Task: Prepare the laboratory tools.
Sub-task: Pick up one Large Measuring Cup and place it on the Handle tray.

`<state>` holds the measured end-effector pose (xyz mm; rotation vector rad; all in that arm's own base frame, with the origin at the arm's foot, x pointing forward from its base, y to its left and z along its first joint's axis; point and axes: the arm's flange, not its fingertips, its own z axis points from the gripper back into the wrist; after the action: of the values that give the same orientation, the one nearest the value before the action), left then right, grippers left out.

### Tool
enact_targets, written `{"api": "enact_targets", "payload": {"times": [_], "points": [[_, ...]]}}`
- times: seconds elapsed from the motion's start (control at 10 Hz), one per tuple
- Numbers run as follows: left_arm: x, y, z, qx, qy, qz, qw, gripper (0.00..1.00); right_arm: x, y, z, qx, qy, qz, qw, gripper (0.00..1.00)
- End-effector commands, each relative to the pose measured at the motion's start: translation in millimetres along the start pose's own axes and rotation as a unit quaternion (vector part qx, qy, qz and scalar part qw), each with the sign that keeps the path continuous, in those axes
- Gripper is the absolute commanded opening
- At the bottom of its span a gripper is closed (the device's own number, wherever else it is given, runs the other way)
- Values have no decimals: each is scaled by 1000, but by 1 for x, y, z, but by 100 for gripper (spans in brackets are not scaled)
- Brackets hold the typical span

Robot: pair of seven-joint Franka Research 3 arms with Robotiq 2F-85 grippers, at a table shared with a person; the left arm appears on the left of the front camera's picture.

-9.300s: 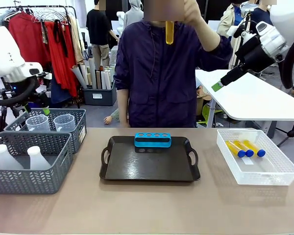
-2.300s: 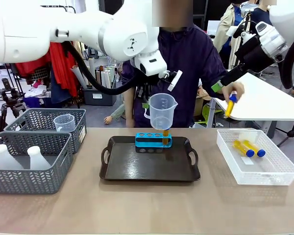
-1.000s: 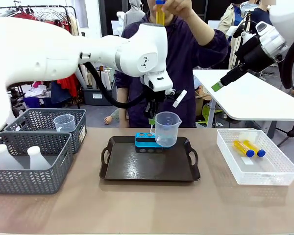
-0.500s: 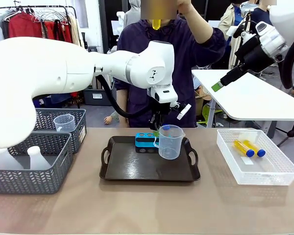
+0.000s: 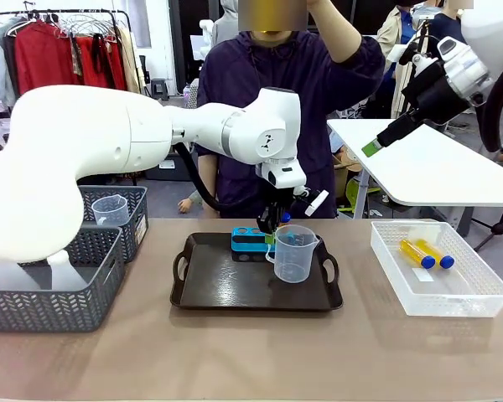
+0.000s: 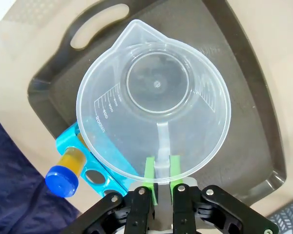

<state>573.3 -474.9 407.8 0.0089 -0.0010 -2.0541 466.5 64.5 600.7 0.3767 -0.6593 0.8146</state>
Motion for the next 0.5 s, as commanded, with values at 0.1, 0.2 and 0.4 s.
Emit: {"api": "enact_targets", "payload": {"times": [0.1,0.2,0.4], "points": [[1,10,8,-12,-2,-6,1000,2,0,-1,2,7,-6,1,1000,100],[0,11,7,-14,-1,-4,1000,2,0,-1,2,7,-6,1,1000,100],[-1,12,3,-17,0,-3,1000,2,0,-1,2,7,-6,1,1000,100]]}}
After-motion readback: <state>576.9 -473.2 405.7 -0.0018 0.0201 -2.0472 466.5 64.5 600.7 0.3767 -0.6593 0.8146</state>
